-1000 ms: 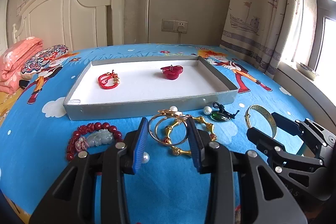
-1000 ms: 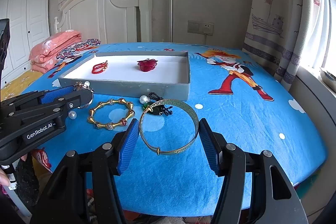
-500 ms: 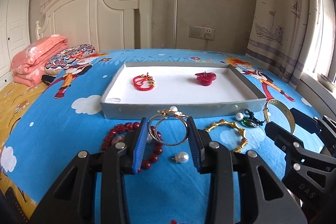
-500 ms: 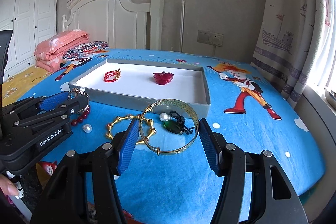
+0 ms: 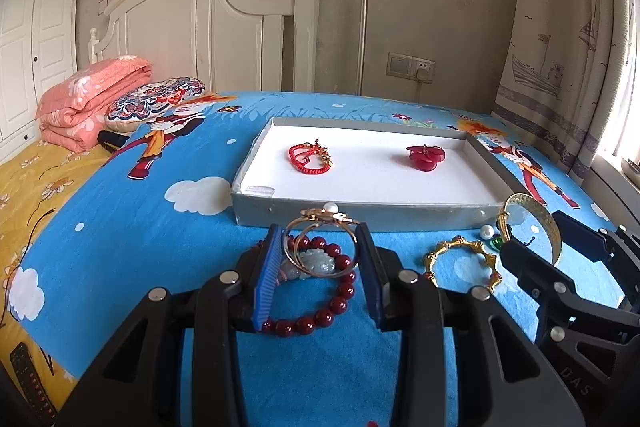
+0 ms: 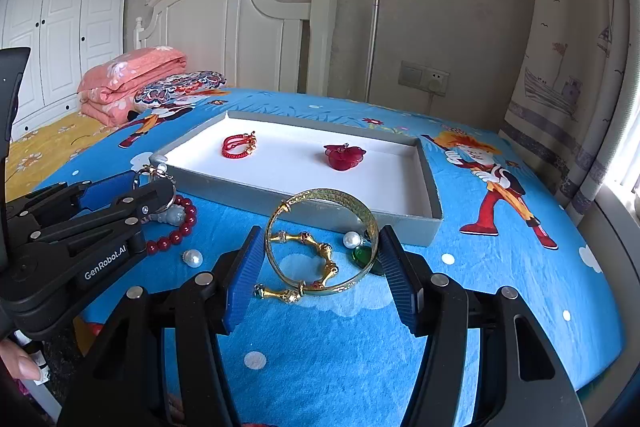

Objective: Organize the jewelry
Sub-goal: 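Lower the bangle into the tray with the right tool while the left tool places the rings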

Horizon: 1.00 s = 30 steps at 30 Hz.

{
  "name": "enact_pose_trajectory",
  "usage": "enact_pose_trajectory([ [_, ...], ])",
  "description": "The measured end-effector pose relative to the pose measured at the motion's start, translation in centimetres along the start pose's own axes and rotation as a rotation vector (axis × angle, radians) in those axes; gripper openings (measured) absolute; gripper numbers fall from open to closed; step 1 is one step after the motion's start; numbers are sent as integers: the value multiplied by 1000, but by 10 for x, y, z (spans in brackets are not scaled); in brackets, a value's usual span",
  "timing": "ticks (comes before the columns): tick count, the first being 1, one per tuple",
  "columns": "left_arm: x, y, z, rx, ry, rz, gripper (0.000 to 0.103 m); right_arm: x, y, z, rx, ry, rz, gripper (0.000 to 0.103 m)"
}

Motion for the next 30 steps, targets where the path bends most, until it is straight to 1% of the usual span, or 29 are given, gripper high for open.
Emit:
enact_pose_trajectory([
  [3, -4, -1, 11, 1, -6, -6, 36, -3, -6, 11, 3, -4, 1, 56],
  [8, -10, -13, 39, 13, -38, -2, 36, -9, -23, 42, 14, -18, 5, 56],
  [14, -16, -42, 81, 64, -54, -5, 36, -20, -48, 74, 26, -27, -32, 56],
  [16, -19, -53, 93, 76, -59, 4, 36, -25, -58, 81, 48, -33, -37, 56],
  [19, -25, -74, 109, 116, -68, 7, 36, -36, -76, 90, 85, -59, -45, 56],
  [22, -24, -92, 120, 142, -43, 19, 36, -48, -90, 96, 104, -96, -53, 56],
  [24, -22, -101, 124, 137, -32, 43, 36, -55, -97, 101, 96, -108, -67, 56],
  [30, -20, -115, 130, 125, -34, 67, 36, -66, -111, 104, 110, -124, -102, 56],
])
Point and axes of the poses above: each gripper's, at about its wrist camera, not at the fingertips, and y roughly against the way its jaws point, x to its left, z to its top, the point moved 6 cm from there along -y, roughly the way its jaws point, and after that the axes turned 12 degrees about x, right-handed, at the moved point
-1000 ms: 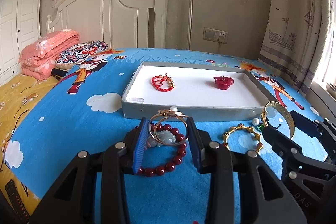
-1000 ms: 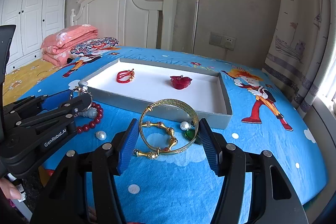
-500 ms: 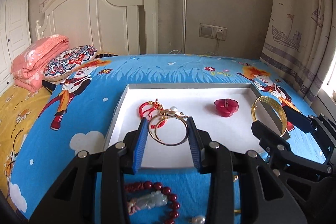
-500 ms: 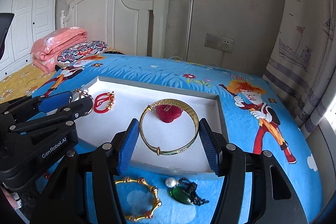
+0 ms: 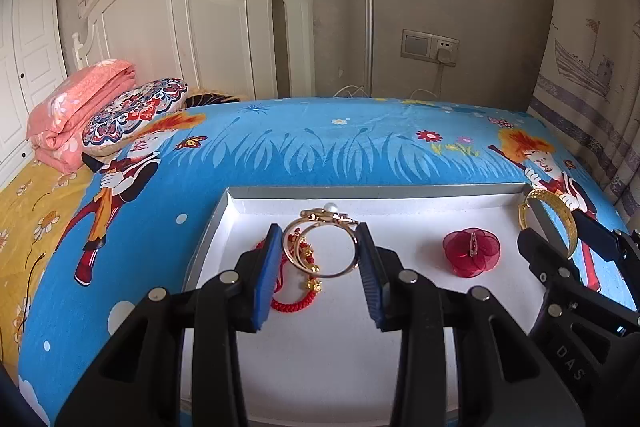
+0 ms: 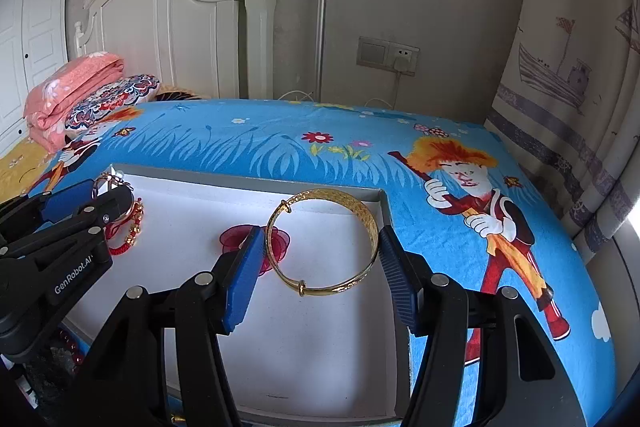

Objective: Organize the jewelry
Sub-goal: 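Lower the bangle into the tray with the right tool while the left tool places the rings, then withdraw both tools from the tray and move toward the red bead bracelet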

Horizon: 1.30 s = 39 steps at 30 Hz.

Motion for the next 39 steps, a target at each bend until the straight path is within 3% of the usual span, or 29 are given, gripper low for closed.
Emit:
enact_pose_trajectory([
  [5, -1, -5, 4, 5, -2, -2, 38, -2, -9, 1, 25, -4, -3, 56],
  [7, -2, -3, 5, -1, -10, -4, 40, -2, -9, 2, 22, -6, -3, 63],
  [11, -1, 7, 5, -44, -17, 9, 65, -3, -4, 1, 7, -3, -3, 67],
  [18, 10, 32, 1, -91, 1, 19, 83, -1, 20, -9, -15, 1, 25, 67],
  [23, 23, 66, -20, -160, 9, 27, 96, 7, 50, -34, -58, 28, 49, 67],
  [29, 29, 98, -64, -201, -22, 2, 98, 20, 77, -73, -87, 64, 69, 71],
  [33, 32, 110, -94, -207, -57, -6, 98, 24, 95, -91, -120, 71, 69, 82],
  [39, 40, 118, -133, -196, -64, -19, 98, 31, 103, -114, -117, 92, 90, 82],
])
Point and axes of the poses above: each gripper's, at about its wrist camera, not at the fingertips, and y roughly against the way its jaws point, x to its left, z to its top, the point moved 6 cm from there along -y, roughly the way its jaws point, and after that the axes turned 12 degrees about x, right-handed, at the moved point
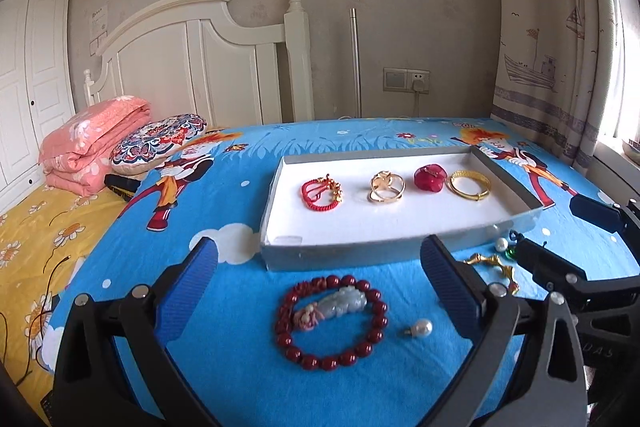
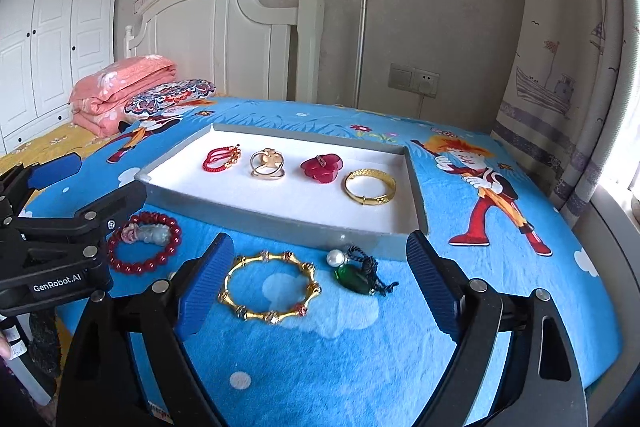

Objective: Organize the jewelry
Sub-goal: 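Withdraw both tools from the tray and move toward the red bead bracelet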

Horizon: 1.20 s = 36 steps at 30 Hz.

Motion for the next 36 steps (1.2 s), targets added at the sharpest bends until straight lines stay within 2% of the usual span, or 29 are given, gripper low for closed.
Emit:
enact_pose_trajectory([
  [5, 6, 4, -27, 3, -7, -11, 98, 9, 2, -17, -9, 30, 3, 82],
  [10, 16, -5, -46, 47, 22, -24, 98, 10, 2, -23, -10, 27, 4, 79],
  [16, 37, -10, -48, 68, 102, -18, 98, 13, -2, -26, 0, 33, 8, 76],
  [28, 28, -19, -48, 96, 71, -24, 95, 15, -4, -27, 4, 43, 11, 72],
  [32, 26, -24, -42, 88, 53, 11, 94, 16, -4, -28, 4, 48, 11, 72],
  [36, 25, -34, -46, 143, 31, 11, 84, 17, -5, -29, 6, 46, 12, 72],
])
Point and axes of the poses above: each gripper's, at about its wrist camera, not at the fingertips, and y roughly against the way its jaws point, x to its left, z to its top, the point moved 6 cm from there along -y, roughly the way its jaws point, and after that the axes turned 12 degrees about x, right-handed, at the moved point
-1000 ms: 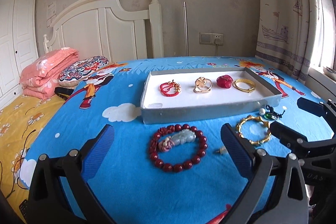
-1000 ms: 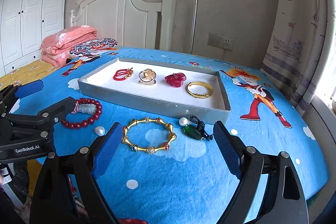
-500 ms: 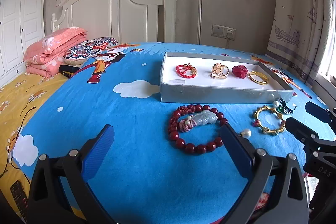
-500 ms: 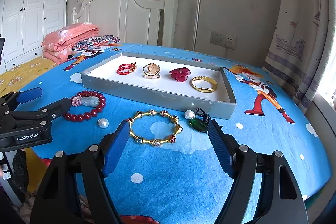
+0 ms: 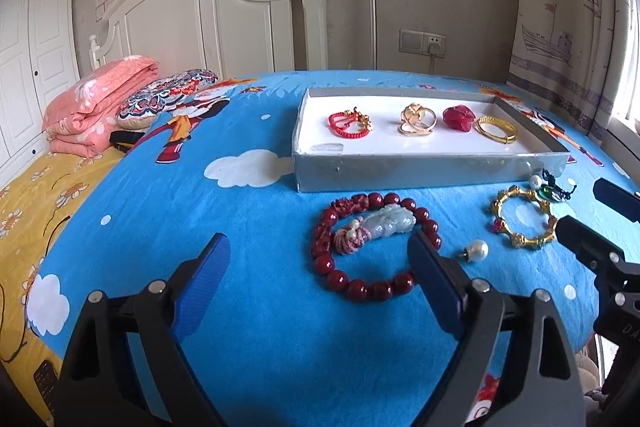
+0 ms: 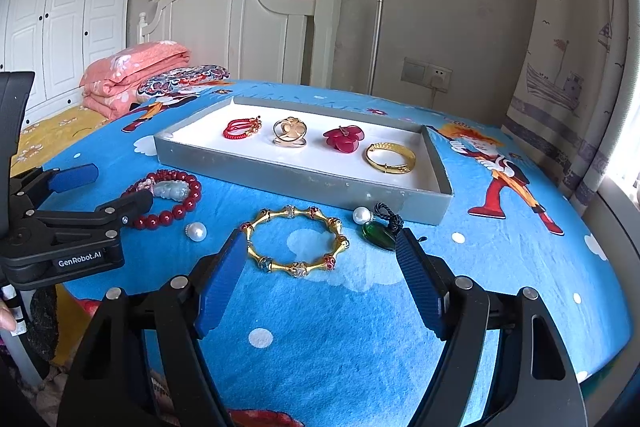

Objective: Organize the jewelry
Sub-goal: 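Withdraw both tools from the tray and move toward the red bead bracelet, then grasp the jade pendant with the right tool while the left tool grasps the red beads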

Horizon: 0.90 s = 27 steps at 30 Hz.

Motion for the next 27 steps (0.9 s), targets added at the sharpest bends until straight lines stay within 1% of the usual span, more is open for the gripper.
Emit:
enact_pose_trajectory([
  [3, 2, -1, -2, 8, 3, 0, 83, 1, 0, 0, 0, 5, 1, 72],
  [8, 12, -1, -6, 20, 15, -4, 74, 6, 1, 0, -4, 20, 1, 72],
  [9, 14, -1, -8, 18, 17, 9, 74, 7, 1, 0, -4, 23, 0, 72],
  [11, 23, -1, -8, 15, 22, 59, 68, 10, 1, 0, -3, 31, 0, 72],
  [12, 30, -3, -6, 19, 33, 82, 67, 12, 1, 1, -3, 37, 1, 72],
  [15, 50, -7, -3, 34, 82, 112, 67, 23, 1, 6, -11, 75, 10, 71],
  [18, 62, -9, -1, 35, 106, 151, 67, 43, 0, 11, -10, 126, 54, 68],
  [21, 67, -6, -3, 39, 116, 137, 67, 64, -5, 18, 13, 165, 127, 62],
  [23, 69, 0, -5, 25, 116, 135, 67, 79, -8, 23, 26, 184, 165, 60],
  [27, 78, 16, -8, -11, 125, 135, 67, 112, -14, 30, 53, 234, 234, 52],
])
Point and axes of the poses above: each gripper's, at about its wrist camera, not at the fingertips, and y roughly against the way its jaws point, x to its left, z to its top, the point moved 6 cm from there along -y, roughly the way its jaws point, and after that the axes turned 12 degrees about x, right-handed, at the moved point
